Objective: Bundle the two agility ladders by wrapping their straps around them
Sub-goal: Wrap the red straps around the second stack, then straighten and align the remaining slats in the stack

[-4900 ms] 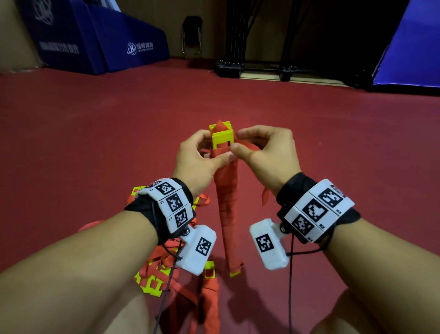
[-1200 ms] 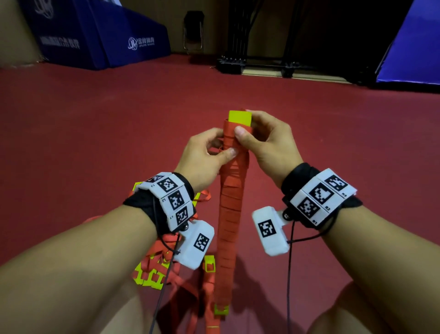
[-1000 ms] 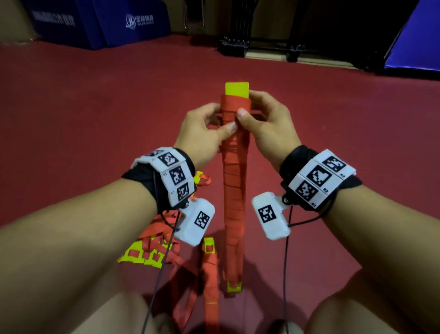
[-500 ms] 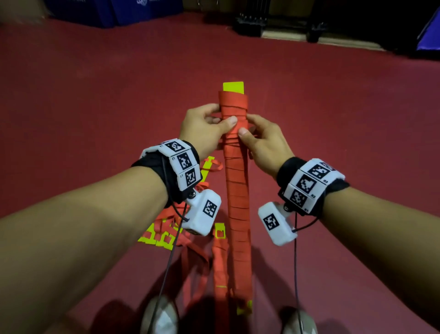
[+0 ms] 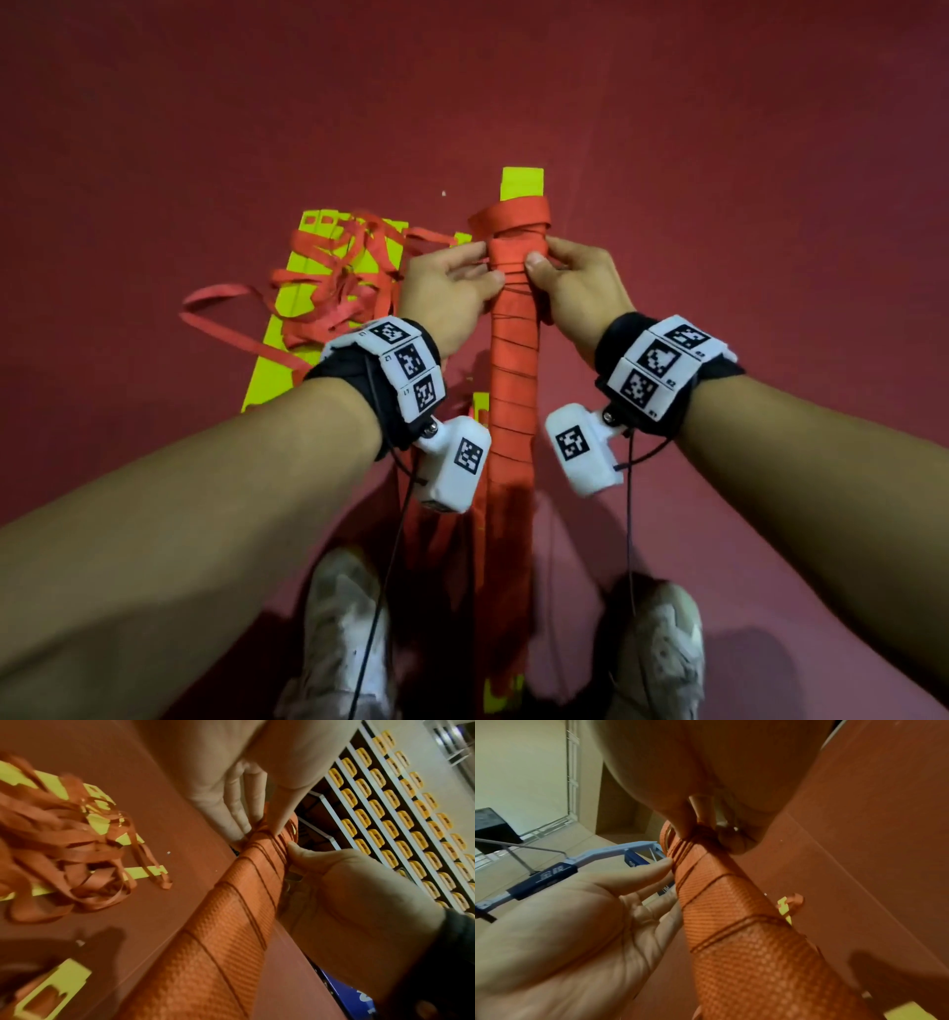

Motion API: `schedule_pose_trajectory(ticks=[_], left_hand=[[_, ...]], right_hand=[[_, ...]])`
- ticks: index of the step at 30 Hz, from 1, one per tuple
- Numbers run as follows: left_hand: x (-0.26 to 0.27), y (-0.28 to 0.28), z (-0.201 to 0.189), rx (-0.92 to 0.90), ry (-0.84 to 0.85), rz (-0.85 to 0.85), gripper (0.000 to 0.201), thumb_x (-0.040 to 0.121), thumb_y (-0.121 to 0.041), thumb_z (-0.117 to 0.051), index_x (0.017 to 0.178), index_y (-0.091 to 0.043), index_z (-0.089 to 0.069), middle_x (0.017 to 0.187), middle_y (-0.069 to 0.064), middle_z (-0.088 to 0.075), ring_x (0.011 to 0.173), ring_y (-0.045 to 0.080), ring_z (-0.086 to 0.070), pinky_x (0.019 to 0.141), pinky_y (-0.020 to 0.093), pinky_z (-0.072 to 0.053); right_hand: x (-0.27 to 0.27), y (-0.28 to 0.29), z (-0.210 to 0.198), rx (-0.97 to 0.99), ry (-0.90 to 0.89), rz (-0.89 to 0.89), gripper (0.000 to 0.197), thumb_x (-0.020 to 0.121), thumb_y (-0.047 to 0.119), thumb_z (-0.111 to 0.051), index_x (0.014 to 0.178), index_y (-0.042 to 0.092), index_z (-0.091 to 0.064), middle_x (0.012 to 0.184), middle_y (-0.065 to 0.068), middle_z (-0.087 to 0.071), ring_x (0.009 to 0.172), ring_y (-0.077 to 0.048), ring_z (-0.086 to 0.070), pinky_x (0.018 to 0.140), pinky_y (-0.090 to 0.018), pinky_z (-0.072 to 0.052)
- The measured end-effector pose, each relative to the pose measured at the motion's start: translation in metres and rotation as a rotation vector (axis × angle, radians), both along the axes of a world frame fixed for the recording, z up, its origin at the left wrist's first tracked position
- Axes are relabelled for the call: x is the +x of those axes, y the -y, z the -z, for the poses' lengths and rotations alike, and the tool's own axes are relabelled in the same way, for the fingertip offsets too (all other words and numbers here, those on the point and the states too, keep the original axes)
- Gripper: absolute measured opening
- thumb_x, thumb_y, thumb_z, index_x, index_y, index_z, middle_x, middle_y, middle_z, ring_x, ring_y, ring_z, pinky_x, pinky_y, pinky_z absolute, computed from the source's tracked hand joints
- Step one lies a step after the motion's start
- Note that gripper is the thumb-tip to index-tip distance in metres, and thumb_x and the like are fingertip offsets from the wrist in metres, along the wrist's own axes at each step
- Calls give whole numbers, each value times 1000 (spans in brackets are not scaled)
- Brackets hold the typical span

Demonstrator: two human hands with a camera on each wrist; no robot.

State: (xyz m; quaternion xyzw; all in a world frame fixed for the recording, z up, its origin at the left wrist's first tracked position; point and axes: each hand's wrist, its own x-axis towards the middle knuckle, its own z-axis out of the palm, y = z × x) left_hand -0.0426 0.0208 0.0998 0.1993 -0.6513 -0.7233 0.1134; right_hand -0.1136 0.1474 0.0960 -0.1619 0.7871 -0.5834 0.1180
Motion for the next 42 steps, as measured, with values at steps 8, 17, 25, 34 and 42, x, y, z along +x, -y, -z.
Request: schedule_pose_trajectory(ticks=[8, 17, 25, 34, 42], left_hand=[[-1, 15, 85, 33, 258, -42, 29, 81, -2, -78, 91, -16, -55, 87, 8, -68, 81, 26, -65, 79, 43, -55], [2, 10, 146, 23, 384, -52, 52, 61, -25, -72, 110, -33, -57, 119, 1, -64, 110, 26, -67, 94, 52, -57], [-2, 8, 174, 128, 418, 38, 41, 79, 6, -62, 90, -31, -74, 94, 1, -73, 91, 17, -65, 84, 34, -49], [-19, 7, 209, -12, 561, 102, 42, 64, -38, -70, 104, -27, -78, 92, -2, -74, 90, 20, -67, 85, 29, -51], [-16, 7, 224, -94, 592, 149, 37, 85, -16, -65, 122, -17, -72, 95, 0, -75, 90, 11, -64, 82, 22, -49]], right_hand=[[5, 7, 76, 16, 243, 8, 17, 101, 4, -51, 98, 8, -67, 50, 16, -58, 42, 4, -47, 47, -13, -39], [9, 9, 141, 53, 433, 23, 17, 101, 1, -49, 99, 5, -65, 46, 14, -56, 39, 2, -45, 43, -15, -37], [12, 9, 175, 104, 535, -8, 19, 102, 4, -49, 96, 6, -67, 61, -3, -44, 48, -13, -36, 47, -24, -29], [-1, 9, 208, 318, 464, -23, 26, 97, 10, -60, 74, 21, -61, 63, 7, -58, 54, -6, -52, 58, -27, -44], [-4, 10, 218, 522, 358, -87, 19, 93, 9, -60, 108, 4, -71, 98, -13, -71, 87, -27, -65, 84, -41, -53]])
